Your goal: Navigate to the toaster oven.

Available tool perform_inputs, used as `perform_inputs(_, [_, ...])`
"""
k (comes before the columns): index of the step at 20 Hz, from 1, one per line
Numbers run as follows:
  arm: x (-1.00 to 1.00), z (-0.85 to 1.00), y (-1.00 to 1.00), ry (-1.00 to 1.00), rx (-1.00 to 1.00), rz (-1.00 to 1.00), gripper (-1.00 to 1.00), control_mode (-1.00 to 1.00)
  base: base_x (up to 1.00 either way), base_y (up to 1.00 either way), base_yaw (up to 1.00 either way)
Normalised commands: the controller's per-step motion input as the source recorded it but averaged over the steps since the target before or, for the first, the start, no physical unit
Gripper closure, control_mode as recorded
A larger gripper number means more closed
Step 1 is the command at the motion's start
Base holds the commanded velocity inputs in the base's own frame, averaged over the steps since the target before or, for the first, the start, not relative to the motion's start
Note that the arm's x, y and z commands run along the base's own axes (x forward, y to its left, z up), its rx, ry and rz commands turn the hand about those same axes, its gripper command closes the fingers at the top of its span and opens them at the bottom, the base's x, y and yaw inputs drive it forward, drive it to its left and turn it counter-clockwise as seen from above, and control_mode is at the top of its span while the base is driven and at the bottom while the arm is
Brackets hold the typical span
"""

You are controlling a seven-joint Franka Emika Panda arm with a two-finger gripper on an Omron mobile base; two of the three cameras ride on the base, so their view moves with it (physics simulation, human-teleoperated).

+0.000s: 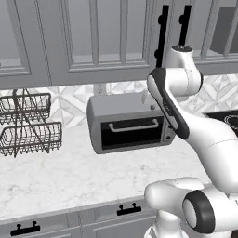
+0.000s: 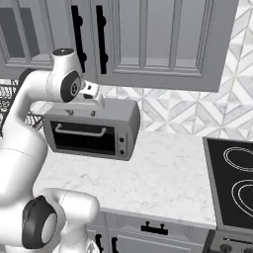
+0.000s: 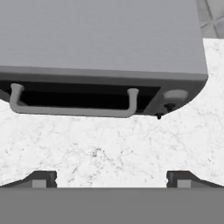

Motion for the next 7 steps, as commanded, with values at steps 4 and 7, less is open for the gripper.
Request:
perform_inputs(4, [0.0, 0.0, 0.0, 0.0, 0.0, 0.0, -1.0, 1.0, 0.64, 0.0, 0.01])
perform_inputs(7, [0.0, 0.0, 0.0, 0.0, 0.0, 0.0, -1.0, 1.0, 0.55, 0.0, 0.03])
